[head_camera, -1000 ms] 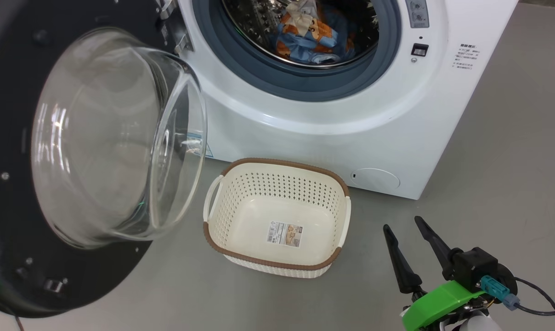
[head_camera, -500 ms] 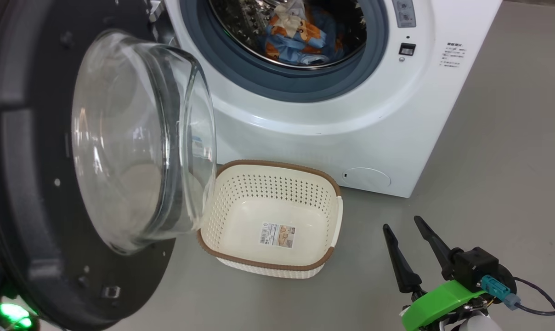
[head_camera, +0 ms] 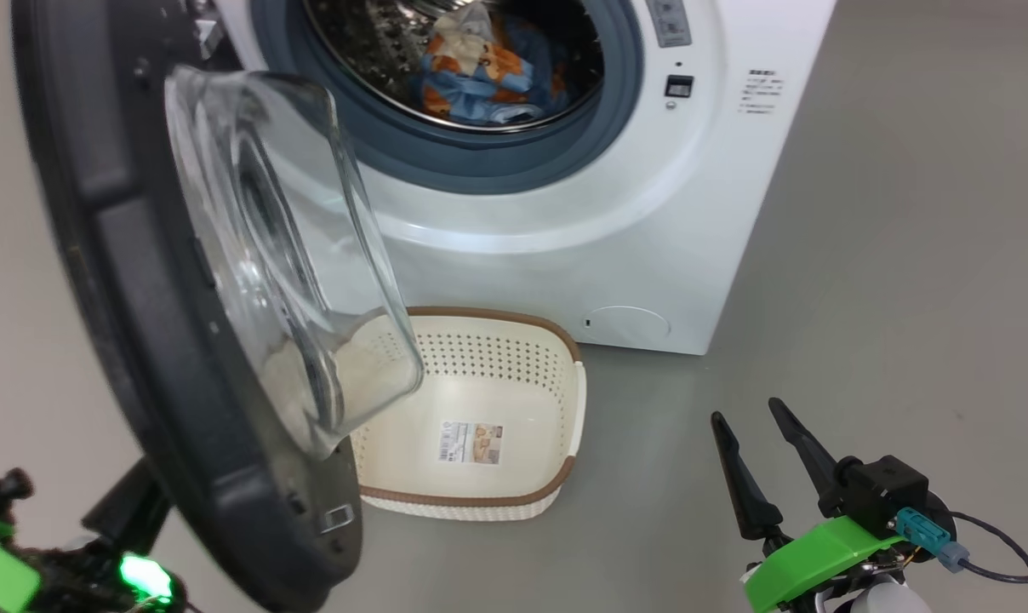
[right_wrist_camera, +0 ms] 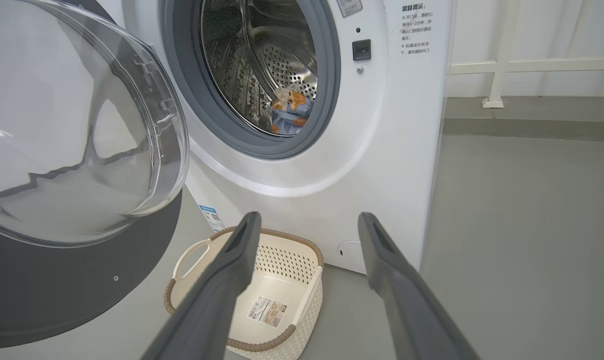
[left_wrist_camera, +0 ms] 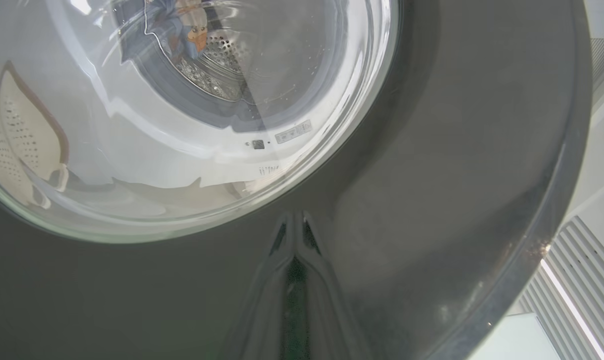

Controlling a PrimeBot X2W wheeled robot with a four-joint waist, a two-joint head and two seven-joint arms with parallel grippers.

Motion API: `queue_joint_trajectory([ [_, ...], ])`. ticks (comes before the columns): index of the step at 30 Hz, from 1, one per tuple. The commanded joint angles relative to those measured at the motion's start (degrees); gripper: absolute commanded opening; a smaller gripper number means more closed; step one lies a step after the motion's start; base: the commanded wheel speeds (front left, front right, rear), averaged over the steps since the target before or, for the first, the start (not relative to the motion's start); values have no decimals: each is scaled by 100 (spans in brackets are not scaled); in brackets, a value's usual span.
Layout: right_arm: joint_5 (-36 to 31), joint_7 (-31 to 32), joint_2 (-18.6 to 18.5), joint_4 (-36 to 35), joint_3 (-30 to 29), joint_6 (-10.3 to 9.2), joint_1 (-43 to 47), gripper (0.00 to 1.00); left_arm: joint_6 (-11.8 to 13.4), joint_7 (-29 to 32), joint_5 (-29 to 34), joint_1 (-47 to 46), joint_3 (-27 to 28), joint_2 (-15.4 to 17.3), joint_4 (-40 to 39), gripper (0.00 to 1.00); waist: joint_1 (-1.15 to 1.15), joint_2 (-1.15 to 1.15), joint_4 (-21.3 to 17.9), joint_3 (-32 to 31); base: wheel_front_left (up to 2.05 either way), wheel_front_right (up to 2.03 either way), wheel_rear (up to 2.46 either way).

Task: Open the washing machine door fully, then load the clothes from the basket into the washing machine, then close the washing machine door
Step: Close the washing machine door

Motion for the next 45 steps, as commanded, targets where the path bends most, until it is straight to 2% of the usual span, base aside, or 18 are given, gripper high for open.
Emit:
queue_joint_trajectory([
  [1, 32, -68, 29, -134, 135, 9, -168, 100, -86, -46, -151, -4, -42, 95, -235, 0, 0, 0, -154, -34, 0, 0, 0],
  [9, 35, -68, 29, -165, 144, 9, -212, 100, -314, -910, -243, -54, -923, 94, -129, 0, 0, 0, -653, 12, 0, 0, 0],
  [14, 46, -68, 29, -190, 141, 9, -227, 100, -471, -1459, -195, -275, -1215, 93, 148, 0, 0, 0, -1042, 72, 0, 0, 0],
  [21, 93, -69, 29, -187, 113, 9, -263, 100, -591, -1996, -157, -627, -1352, 93, 472, 0, 0, 0, -1556, 169, 0, 0, 0],
  [28, 132, -69, 29, -214, 97, 9, -314, 100, -617, -2414, -166, -1059, -1444, 93, 606, 0, 0, 0, -1898, 312, 0, 0, 0],
  [37, 186, -69, 29, -249, 92, 9, -441, 100, -620, -2953, 110, -1762, -1485, 93, 944, 0, 0, 0, -2180, 562, 0, 0, 0],
  [45, 225, -69, 29, -245, 92, 9, -498, 100, -620, -3302, 189, -2244, -1420, 93, 1434, 0, 0, 0, -2264, 630, 0, 0, 0],
])
